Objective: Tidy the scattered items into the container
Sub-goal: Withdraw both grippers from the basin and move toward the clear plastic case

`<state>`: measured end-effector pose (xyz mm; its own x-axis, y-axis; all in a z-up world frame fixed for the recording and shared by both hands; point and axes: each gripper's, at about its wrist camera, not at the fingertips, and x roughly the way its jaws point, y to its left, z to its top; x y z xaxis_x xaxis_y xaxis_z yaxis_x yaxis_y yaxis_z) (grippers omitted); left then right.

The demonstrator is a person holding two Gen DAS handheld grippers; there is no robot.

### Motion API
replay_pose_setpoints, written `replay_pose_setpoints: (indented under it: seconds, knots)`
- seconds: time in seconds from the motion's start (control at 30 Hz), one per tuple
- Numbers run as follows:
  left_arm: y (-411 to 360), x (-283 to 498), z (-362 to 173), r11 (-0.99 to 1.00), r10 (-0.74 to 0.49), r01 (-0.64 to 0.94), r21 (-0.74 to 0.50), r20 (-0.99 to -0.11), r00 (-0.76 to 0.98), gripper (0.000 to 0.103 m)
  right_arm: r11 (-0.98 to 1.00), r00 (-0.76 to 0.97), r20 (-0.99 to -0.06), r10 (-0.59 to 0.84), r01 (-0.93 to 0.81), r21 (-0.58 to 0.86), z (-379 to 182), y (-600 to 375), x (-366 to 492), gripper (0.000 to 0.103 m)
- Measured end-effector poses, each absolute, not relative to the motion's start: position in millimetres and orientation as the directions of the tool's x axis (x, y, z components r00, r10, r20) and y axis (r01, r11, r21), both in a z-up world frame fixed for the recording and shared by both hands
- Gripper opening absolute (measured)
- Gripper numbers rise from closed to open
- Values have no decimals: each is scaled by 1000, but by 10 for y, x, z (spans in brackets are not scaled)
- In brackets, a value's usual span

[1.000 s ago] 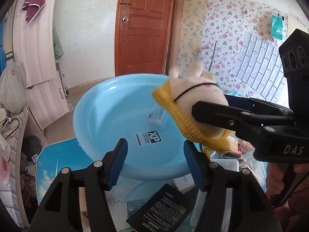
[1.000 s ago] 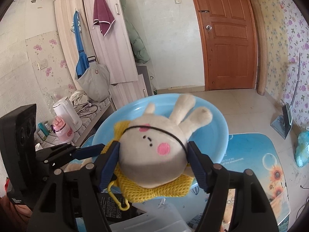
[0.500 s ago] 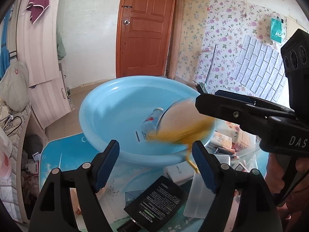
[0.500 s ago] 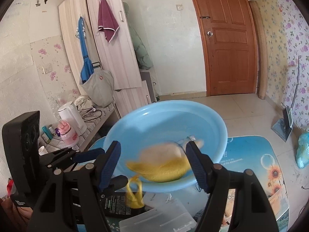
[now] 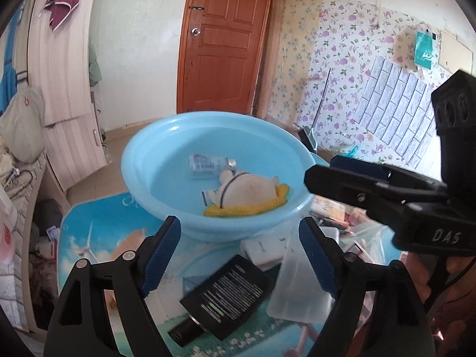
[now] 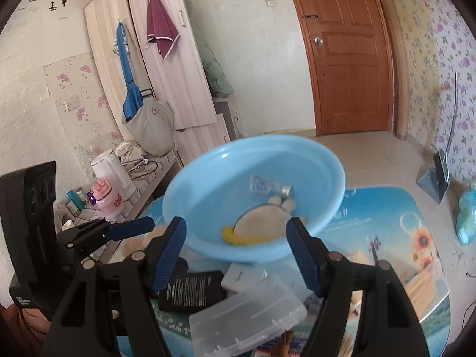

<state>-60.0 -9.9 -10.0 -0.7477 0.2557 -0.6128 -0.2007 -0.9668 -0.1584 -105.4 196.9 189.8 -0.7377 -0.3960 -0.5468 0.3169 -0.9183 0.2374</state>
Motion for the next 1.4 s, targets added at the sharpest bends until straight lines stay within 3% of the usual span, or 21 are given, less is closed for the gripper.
replay_pose_setpoints:
  seconds: [0.7,1.4]
  knots:
    - [155,-215,-363,-968,240,-224,-114,-689,-684,99,-933,-701,-616,-360,279,228,1647,2107,-581,70]
    - [220,-47,-383,-973,226,-194,-126,-702,-676,101,-949,-706,-634,-315,220,227,1551,2358,-302,70]
